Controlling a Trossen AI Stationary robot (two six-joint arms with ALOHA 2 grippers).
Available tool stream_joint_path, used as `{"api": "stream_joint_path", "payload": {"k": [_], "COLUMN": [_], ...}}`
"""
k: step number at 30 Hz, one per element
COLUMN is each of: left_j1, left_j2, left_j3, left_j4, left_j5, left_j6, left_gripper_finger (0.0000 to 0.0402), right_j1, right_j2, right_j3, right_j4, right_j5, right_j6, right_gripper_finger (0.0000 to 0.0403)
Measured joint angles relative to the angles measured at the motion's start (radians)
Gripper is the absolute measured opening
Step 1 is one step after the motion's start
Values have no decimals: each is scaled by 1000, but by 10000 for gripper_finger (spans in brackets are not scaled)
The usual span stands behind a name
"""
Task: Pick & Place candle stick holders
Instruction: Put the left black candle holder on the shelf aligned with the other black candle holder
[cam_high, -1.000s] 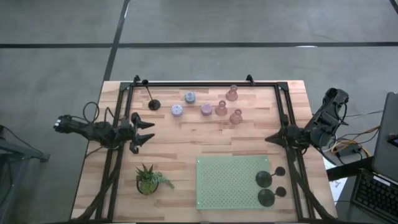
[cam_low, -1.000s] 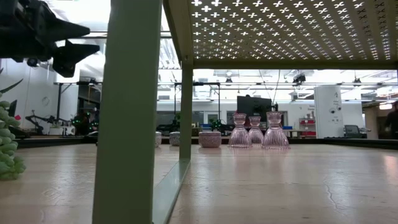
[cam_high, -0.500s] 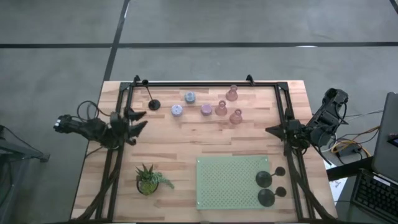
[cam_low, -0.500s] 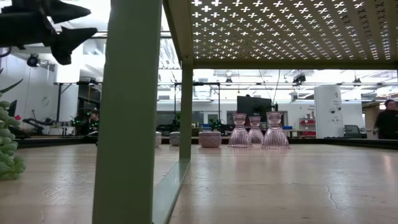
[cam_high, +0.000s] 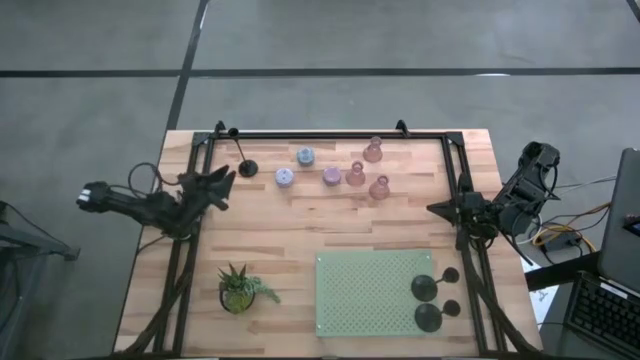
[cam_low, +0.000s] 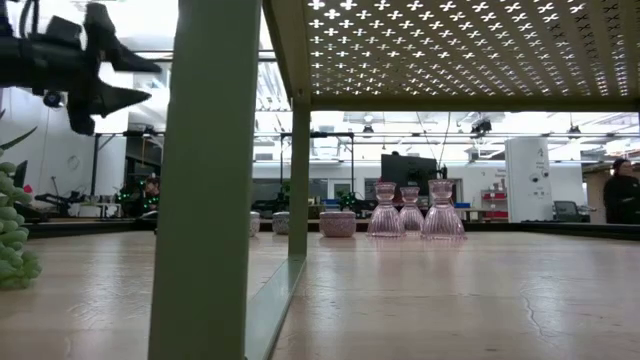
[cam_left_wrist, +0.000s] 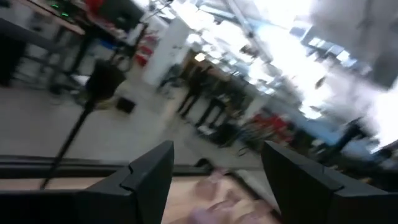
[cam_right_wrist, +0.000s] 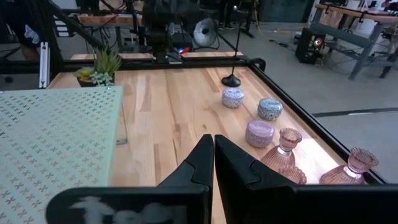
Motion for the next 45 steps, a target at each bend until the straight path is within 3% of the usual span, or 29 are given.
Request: {"api": "stream_joint_path", "payload": {"k": [3,7,12,17,20,32,45], "left_j1": [1,17,49,105,160,429,620], "left_j2": [82,182,287,381,425,584,671], "left_j3": [0,0,4,31,55,117,163], "left_j4": [-7,-7,-11,-8,-10,-11,-14], "left_j5": [-75,-79,-90,-195,-203,29,150], "left_j6": [-44,-69,-15,16,31,-14,-50], "left_gripper_finger": [248,248,248,248,248,248,247], "right_j1": [0,-1,0,0,0,0,0], "right_j2": [0,0,0,0,0,1,1], "right_j3": [-3,-5,-5,-6,-6,-6,-6], "right_j4": [2,3,4,4,4,5,5], "right_j5": [0,0,0,0,0,-16,-28], "right_j6": [0,0,0,0,0,1,0], "right_gripper_finger": [8,8,8,8,8,8,8]}}
